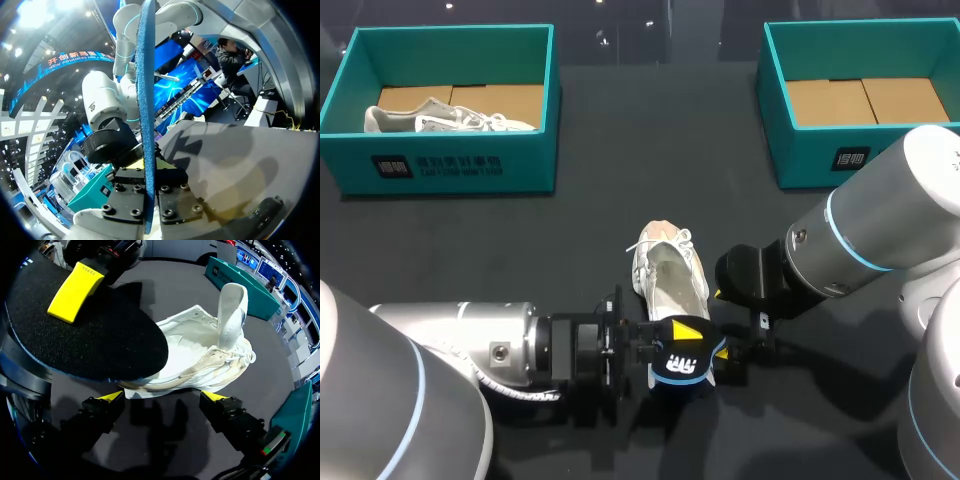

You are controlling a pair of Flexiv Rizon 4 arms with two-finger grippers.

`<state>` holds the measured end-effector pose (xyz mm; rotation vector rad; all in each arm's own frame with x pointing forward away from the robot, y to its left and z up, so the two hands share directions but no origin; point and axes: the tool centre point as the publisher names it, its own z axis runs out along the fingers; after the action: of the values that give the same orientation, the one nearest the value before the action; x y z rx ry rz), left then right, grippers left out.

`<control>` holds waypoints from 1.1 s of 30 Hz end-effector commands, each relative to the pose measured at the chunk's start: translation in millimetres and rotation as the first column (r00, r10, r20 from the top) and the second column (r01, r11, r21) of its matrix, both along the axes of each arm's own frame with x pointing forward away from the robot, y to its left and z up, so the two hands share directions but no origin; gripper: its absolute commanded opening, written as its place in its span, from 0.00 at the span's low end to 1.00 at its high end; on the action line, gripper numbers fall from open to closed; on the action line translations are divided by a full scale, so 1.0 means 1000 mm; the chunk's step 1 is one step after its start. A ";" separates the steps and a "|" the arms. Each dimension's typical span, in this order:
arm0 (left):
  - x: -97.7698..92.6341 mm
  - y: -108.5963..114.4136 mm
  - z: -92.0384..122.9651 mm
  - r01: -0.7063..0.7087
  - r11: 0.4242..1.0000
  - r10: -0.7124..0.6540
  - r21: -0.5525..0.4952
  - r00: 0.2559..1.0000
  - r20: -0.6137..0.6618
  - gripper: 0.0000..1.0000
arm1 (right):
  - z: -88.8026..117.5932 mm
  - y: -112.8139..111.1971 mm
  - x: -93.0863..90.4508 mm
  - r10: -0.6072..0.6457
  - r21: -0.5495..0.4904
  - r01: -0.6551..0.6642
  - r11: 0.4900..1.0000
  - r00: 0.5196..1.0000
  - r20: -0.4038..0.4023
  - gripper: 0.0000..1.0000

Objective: Take the shoe out of the shoebox, open the shoe tongue, remove and reinsert the insole, then place the shoe into the shoebox

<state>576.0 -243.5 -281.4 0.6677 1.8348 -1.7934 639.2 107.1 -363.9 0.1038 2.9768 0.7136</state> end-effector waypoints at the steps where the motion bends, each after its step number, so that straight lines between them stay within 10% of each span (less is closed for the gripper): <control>1: 0.004 -0.004 -0.003 -0.007 1.000 0.007 -0.001 1.000 -0.001 0.00 | 0.000 0.000 -0.001 -0.002 -0.002 0.002 1.000 1.000 0.002 1.00; 33: 0.030 -0.001 -0.027 -0.048 0.998 0.047 0.042 0.999 0.028 0.00 | 0.000 0.000 -0.001 -0.002 -0.002 0.002 1.000 1.000 0.002 1.00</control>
<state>605.4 -243.2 -306.8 0.6561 1.8601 -1.7136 639.2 107.1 -363.9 0.1038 2.9768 0.7135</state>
